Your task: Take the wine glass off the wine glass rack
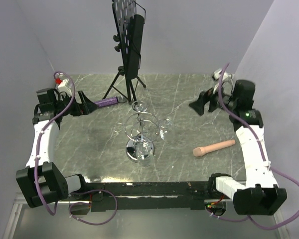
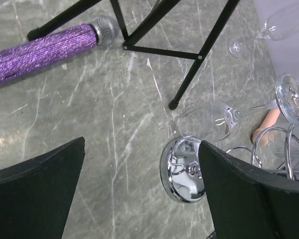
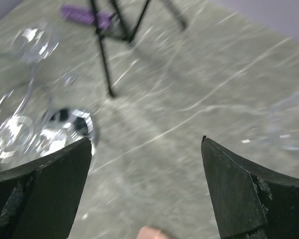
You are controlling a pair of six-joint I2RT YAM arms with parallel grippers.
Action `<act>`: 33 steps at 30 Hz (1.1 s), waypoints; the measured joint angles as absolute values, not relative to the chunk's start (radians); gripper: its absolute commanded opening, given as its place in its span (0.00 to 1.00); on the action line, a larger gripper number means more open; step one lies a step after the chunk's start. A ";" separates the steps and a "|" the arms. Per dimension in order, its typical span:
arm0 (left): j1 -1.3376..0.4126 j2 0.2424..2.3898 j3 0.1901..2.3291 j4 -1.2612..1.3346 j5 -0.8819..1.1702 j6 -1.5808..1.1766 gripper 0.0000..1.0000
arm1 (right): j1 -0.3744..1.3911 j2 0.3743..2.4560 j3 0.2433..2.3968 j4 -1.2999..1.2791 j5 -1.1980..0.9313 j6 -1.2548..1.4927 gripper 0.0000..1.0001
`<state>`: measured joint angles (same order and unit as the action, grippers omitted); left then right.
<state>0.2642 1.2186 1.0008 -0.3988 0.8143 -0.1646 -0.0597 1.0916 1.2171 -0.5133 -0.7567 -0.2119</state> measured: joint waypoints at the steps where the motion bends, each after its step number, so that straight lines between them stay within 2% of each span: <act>1: 0.258 1.219 0.996 -0.386 0.815 -0.165 1.00 | -0.047 1.074 1.180 -0.526 -0.774 -0.218 0.97; 15: 0.175 1.164 0.934 -0.379 0.841 -0.080 1.00 | 0.200 0.748 0.865 -0.584 -0.838 -0.422 0.99; 33: 0.140 1.116 0.915 -0.406 0.815 -0.091 1.00 | 0.319 0.813 0.764 -0.435 -0.801 -0.461 1.00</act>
<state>0.1402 1.1164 0.9154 -0.4065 0.8150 -0.0906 0.3191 0.8131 0.7643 -0.4355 -0.8009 -0.4614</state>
